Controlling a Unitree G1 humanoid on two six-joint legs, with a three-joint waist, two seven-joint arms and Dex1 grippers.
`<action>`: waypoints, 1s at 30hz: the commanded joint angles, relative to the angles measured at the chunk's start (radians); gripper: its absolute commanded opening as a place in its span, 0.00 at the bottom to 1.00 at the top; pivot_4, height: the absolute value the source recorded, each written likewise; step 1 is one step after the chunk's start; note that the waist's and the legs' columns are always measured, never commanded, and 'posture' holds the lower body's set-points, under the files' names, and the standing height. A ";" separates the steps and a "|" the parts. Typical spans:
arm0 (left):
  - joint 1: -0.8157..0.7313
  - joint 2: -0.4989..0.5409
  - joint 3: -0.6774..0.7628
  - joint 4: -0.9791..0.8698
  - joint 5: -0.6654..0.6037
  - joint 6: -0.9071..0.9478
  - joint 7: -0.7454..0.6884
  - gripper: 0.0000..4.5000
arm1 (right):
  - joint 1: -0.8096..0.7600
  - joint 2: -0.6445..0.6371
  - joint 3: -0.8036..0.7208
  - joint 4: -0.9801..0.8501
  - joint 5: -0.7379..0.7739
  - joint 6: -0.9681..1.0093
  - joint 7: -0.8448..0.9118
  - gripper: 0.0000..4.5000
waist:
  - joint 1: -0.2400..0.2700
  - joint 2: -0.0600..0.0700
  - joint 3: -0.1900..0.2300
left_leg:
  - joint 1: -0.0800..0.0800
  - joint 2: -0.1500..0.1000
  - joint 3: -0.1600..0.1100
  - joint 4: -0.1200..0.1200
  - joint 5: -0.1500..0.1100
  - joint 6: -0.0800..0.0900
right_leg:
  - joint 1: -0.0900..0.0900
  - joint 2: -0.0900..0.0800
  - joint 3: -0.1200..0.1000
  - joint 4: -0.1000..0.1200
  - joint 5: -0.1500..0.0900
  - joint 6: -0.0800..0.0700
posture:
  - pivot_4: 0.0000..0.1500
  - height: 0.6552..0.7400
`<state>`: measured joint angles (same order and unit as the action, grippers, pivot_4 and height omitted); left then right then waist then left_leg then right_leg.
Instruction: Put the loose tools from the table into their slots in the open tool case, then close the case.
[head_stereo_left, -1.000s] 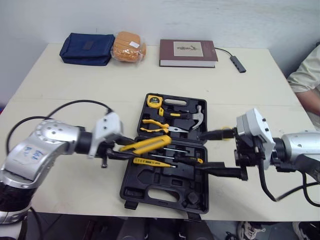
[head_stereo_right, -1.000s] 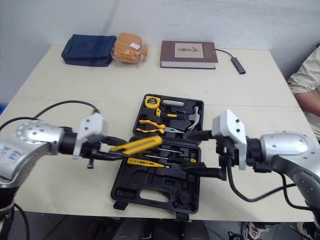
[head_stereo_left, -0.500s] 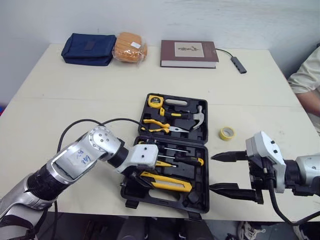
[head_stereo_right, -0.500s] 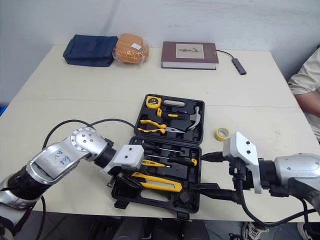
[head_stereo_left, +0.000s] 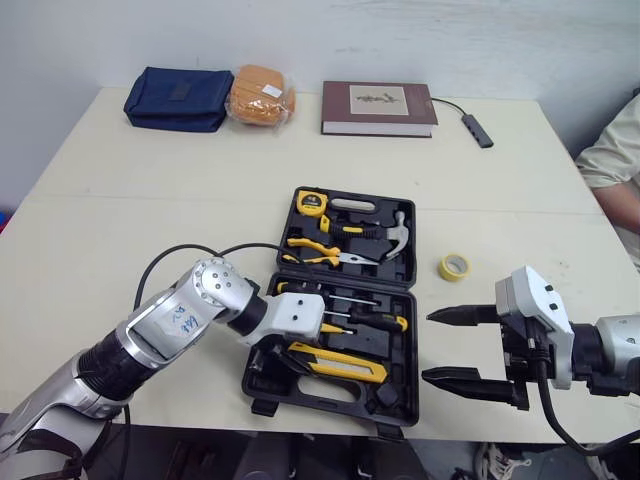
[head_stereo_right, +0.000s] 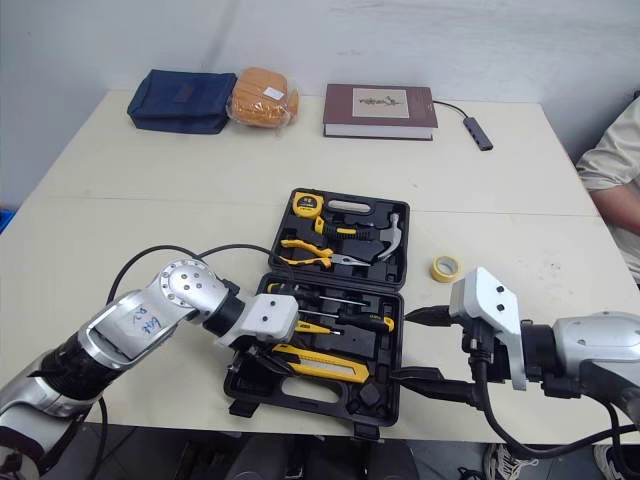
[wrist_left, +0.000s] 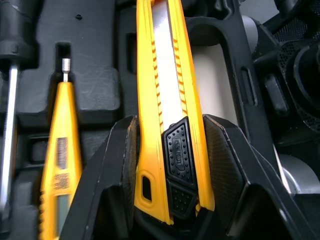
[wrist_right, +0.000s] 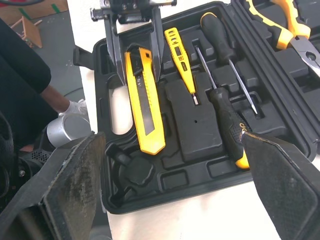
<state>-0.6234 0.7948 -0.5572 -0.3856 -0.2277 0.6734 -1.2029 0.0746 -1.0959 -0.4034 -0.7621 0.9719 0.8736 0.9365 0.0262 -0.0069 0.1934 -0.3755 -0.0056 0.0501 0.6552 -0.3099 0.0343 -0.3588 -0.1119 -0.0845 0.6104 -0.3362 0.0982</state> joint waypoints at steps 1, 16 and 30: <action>0.023 -0.001 -0.013 -0.020 0.037 0.024 0.023 0.29 | -0.012 -0.007 -0.023 -0.015 0.006 -0.014 -0.002 1.00 | 0.000 0.000 0.000 | 0.000 0.000 0.000 0.000 0.000 0.000 | 0.000 0.000 0.000 0.000 0.000 0.000 | 1.00 1.00; -0.045 0.034 0.134 -0.006 -0.063 0.005 -0.071 0.98 | -0.018 0.003 -0.014 -0.015 0.009 -0.018 -0.009 1.00 | -0.001 0.000 0.000 | -0.001 0.000 -0.001 0.003 0.000 0.001 | 0.000 0.000 0.000 0.001 0.000 0.000 | 1.00 1.00; 0.184 -0.198 0.250 0.151 -0.167 -0.309 -0.062 0.01 | -0.029 0.010 0.001 -0.025 0.026 -0.019 -0.020 1.00 | -0.001 0.000 0.000 | -0.001 0.000 -0.001 0.005 0.000 0.001 | 0.001 0.000 -0.001 0.002 0.000 0.000 | 1.00 1.00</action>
<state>-0.4518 0.6173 -0.3192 -0.2458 -0.3891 0.4120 -1.2727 0.0543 -1.0900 -0.3972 -0.7624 0.9785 0.8711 0.9178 0.0252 -0.0069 0.1935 -0.3763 -0.0053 0.0489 0.6606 -0.3104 0.0351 -0.3579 -0.1122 -0.0857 0.6119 -0.3359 0.0987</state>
